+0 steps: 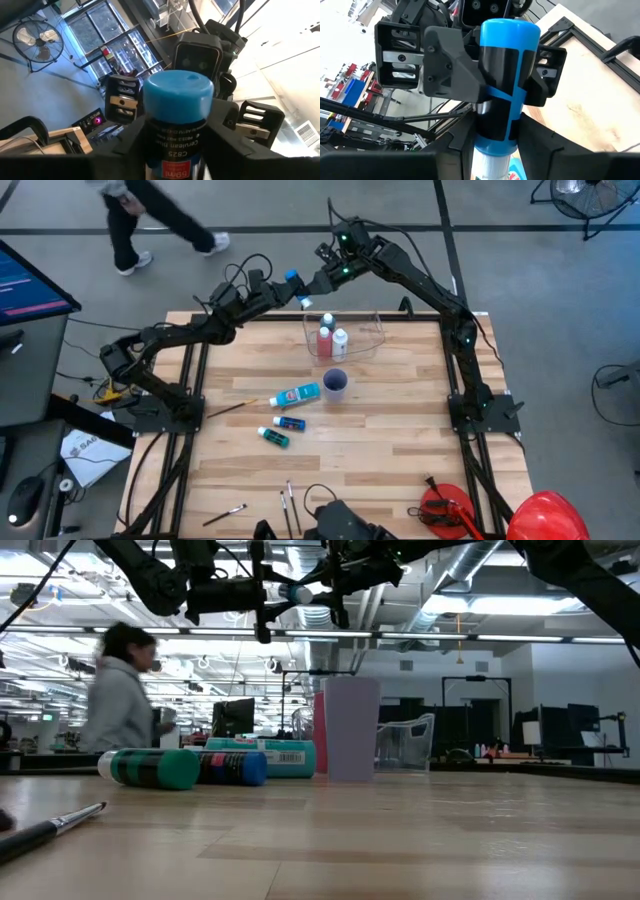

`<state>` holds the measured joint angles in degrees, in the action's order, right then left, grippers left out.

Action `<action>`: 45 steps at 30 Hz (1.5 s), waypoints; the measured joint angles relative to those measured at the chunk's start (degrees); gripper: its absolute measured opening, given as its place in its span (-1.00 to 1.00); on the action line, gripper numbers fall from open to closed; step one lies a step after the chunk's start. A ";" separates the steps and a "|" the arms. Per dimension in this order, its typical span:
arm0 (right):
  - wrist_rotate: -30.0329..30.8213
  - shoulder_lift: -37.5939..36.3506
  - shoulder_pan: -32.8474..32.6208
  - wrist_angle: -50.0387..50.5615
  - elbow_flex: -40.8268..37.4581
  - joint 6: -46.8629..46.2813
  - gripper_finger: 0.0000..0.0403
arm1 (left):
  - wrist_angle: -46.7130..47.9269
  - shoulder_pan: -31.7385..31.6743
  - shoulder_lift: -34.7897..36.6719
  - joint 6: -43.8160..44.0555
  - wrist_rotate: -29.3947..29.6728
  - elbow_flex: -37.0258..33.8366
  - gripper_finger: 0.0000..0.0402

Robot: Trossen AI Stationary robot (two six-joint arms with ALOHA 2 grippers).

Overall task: Pick & Place Paint Supplies
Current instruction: Adjust the blue paint bottle in the transparent bin

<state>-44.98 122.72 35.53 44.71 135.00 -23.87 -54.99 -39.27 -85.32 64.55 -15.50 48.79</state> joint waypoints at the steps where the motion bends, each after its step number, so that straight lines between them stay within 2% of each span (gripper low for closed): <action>1: 0.01 0.00 0.09 -0.03 0.00 -0.01 -0.43 | -0.01 -0.02 0.00 0.02 -0.19 -0.02 -0.33; 4: 0.03 0.00 0.22 -0.20 0.00 -0.06 -0.36 | -0.01 -0.02 0.00 0.04 -0.37 -0.04 -0.55; 5: 0.01 0.00 0.22 -0.18 0.00 -0.07 -0.33 | -0.02 -0.02 0.00 0.18 -0.44 -0.04 -0.57; 11: -0.73 -0.04 0.34 -0.37 0.00 1.66 -0.05 | -0.01 -0.45 0.02 3.11 -1.82 -0.04 -0.56; 17: -5.01 -2.24 1.74 0.08 -0.04 6.15 0.14 | -0.22 -0.63 0.11 6.66 -3.22 -0.04 -0.49; 21: -4.94 -5.59 2.81 0.52 -0.04 14.09 0.15 | -0.11 -0.63 0.09 9.94 -3.34 -0.06 -0.50; 24: -3.13 -9.32 2.42 3.95 -0.04 28.41 0.13 | -0.02 -0.63 0.09 12.56 -3.33 -0.06 -0.50; 26: 4.20 -12.18 0.28 7.92 -0.03 40.32 0.12 | -0.07 -0.63 0.09 14.74 -3.33 -0.06 -0.50; 28: 16.55 -14.41 -3.55 11.54 -0.11 52.79 0.11 | -0.03 -0.45 0.09 17.40 -3.28 -0.06 -0.50; 31: 38.12 -14.95 -9.79 14.81 -0.86 70.44 0.11 | -0.05 -0.12 0.09 20.22 -2.85 -0.06 -0.50; 33: 50.28 -14.42 -12.90 15.03 -1.58 77.37 0.11 | -0.07 0.04 0.09 21.73 -2.69 -0.06 -0.50; 35: 57.65 -12.72 -15.21 12.99 -1.41 80.50 0.11 | -0.08 0.25 0.09 22.96 -2.66 -0.06 -0.50; 38: 62.30 -11.31 -16.56 11.76 -1.70 81.09 0.11 | -0.23 0.35 0.09 24.75 -2.52 -0.06 -0.49; 40: 62.90 -9.94 -17.51 9.33 -1.40 81.26 0.11 | -0.40 0.35 0.09 25.73 -2.50 -0.06 -0.49; 45: 63.42 -8.79 -18.27 11.12 -1.59 82.95 0.11 | -0.38 -0.16 0.09 28.84 -2.24 -0.06 -0.49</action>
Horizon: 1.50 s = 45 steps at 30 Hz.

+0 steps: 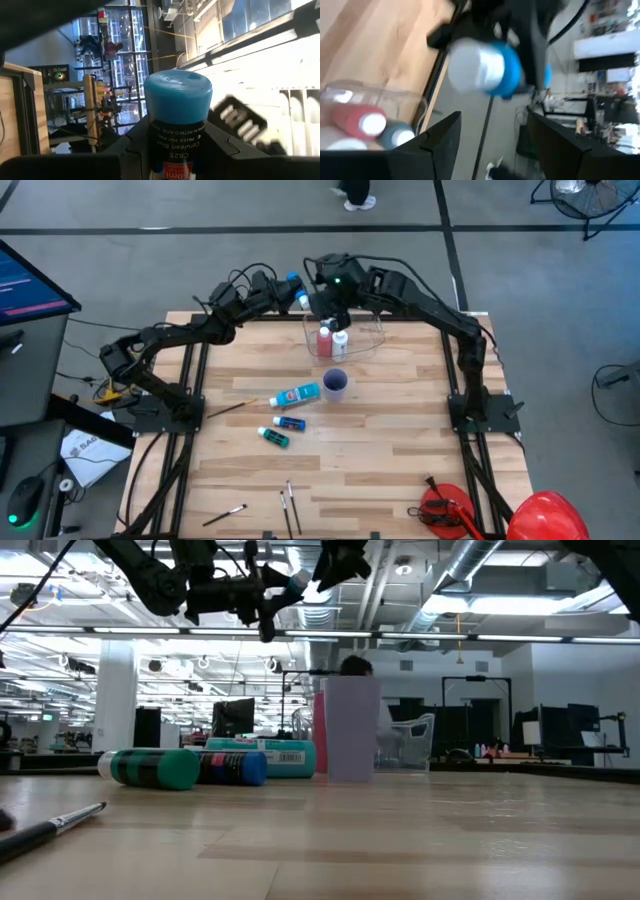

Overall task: Pick & Place Paint Supplies
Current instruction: Adjust the blue paint bottle in the transparent bin

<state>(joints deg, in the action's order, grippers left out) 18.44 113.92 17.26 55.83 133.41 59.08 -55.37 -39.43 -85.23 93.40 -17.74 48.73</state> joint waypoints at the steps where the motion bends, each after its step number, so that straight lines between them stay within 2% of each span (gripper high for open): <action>1: -0.02 -0.09 -0.41 -0.87 0.02 0.03 0.11 | 0.04 -0.04 0.00 0.35 0.08 0.00 -0.49; 7: 0.86 -0.65 -2.27 -2.27 0.06 1.13 0.11 | 0.02 -0.04 -0.09 4.09 0.24 0.00 -0.49; 13: 4.19 -0.74 -2.50 1.65 0.06 0.88 0.11 | -0.21 0.73 -3.71 12.02 -0.68 0.04 -0.49; 19: 4.37 -0.74 -2.52 5.03 0.08 -0.45 0.11 | -8.83 1.14 -10.42 20.04 -2.36 0.90 -0.49; 22: 4.31 -0.74 -2.54 5.87 0.08 -0.40 0.11 | -10.21 1.54 -12.22 22.29 -2.89 2.13 -0.49; 37: 4.96 0.55 -2.90 7.19 0.17 -0.88 0.11 | -9.57 1.49 -12.87 21.79 -3.16 5.70 -0.49; 45: 4.06 0.77 -2.61 3.33 0.10 -2.81 0.11 | -9.73 1.58 -12.81 21.34 -2.87 5.84 -0.49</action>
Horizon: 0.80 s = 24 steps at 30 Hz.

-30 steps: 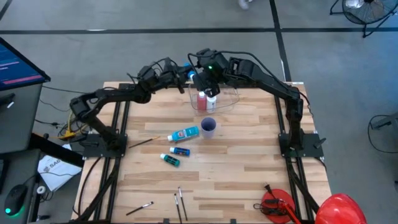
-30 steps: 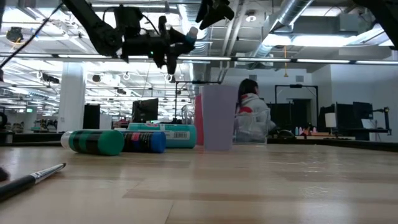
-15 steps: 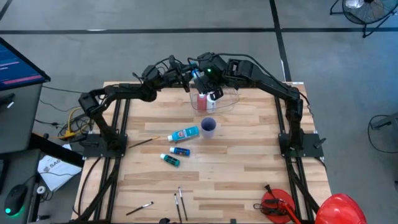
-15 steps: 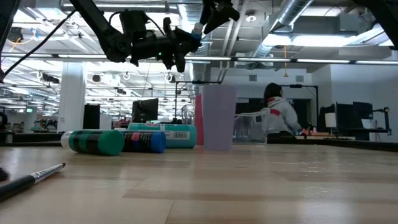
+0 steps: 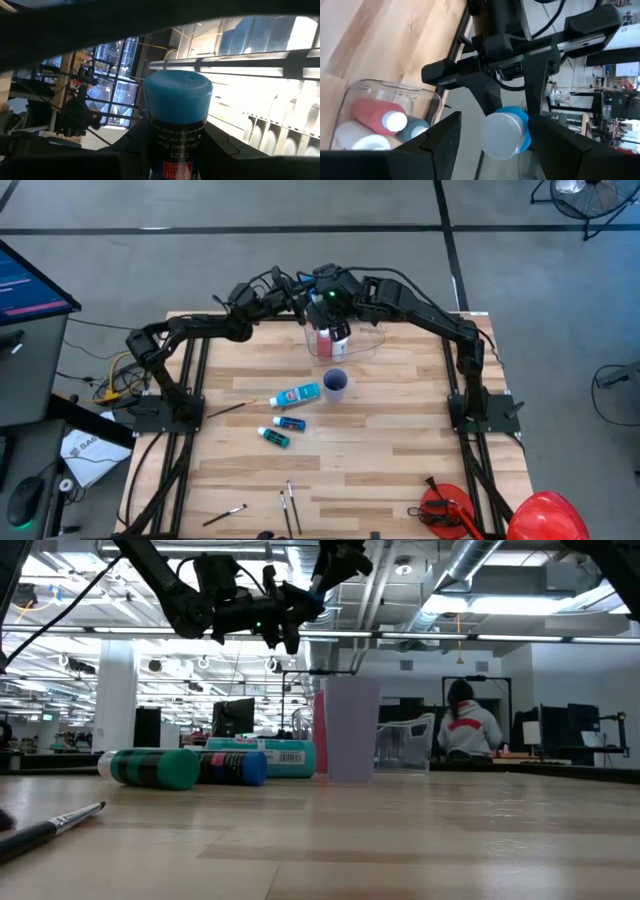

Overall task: Pick & Place Paint Supplies
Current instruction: Adjust the blue paint bottle in the transparent bin

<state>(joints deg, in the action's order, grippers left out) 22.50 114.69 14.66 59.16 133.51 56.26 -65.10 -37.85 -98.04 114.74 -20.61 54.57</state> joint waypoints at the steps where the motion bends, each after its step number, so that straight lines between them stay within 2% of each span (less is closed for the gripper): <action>1: -0.04 0.00 0.04 0.02 0.00 -0.54 0.11 | 0.11 0.00 0.00 0.00 0.01 0.00 -0.49; 17: 2.28 0.04 2.78 -0.25 -0.09 -4.61 0.11 | -0.24 0.70 0.17 -0.42 -0.36 0.09 -0.49; 24: 1.98 0.04 2.27 0.03 -0.09 -8.03 0.11 | 0.16 0.49 0.15 -0.33 1.64 0.09 -0.49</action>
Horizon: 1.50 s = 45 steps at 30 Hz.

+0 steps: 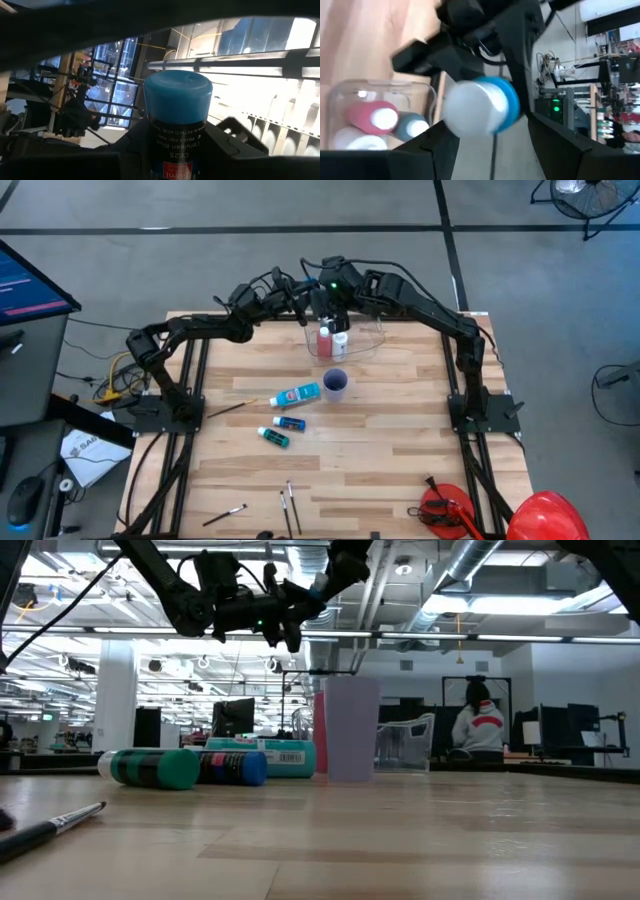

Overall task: Pick & Place Paint Supplies
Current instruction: Adjust the blue paint bottle in the transparent bin

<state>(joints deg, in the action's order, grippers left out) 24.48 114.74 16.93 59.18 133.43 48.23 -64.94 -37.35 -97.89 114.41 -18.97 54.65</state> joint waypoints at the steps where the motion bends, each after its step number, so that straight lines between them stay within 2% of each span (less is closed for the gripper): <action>1: -0.28 0.00 -0.04 0.06 0.00 -1.00 0.11 | 0.00 -0.01 0.00 0.02 0.04 0.00 -0.49; 6: -0.85 0.80 0.01 -0.01 0.17 -12.57 0.11 | 0.04 0.21 0.00 -0.08 2.61 0.00 -0.49; 13: -0.14 1.76 0.39 0.20 0.10 -21.93 0.11 | 0.42 0.21 -0.09 -1.67 3.56 -0.07 -0.49; 18: -0.20 1.90 0.56 -1.87 0.02 -32.53 0.11 | 0.08 0.19 -0.05 -2.96 4.19 -0.07 -0.49; 25: -3.72 1.90 2.00 -1.93 0.00 -47.17 0.11 | 0.10 -0.96 -0.04 -5.83 2.78 -0.04 -0.49; 29: -7.72 1.26 2.72 -1.73 0.00 -51.06 0.11 | 0.11 -1.23 -0.04 -6.68 2.08 -0.04 -0.49; 31: -7.82 0.29 2.60 -2.02 -0.04 -52.73 0.11 | -0.20 -1.26 -0.03 -7.00 2.00 0.02 -0.49; 39: -2.95 -4.77 2.29 -8.89 0.21 -52.54 0.11 | 0.25 -1.24 -0.07 -7.14 2.14 -0.02 -0.49; 42: -4.06 -4.94 2.13 -8.24 0.11 -54.84 0.11 | 0.20 -1.24 -0.07 -6.53 2.48 -0.04 -0.49; 45: -8.93 -4.98 1.84 -3.22 0.09 -58.82 0.11 | 0.18 -1.23 -0.07 -6.40 2.06 -0.04 -0.49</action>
<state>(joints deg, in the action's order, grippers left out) 15.55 109.75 18.77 55.97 133.51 -10.59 -64.75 -38.58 -97.95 108.01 -16.92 54.61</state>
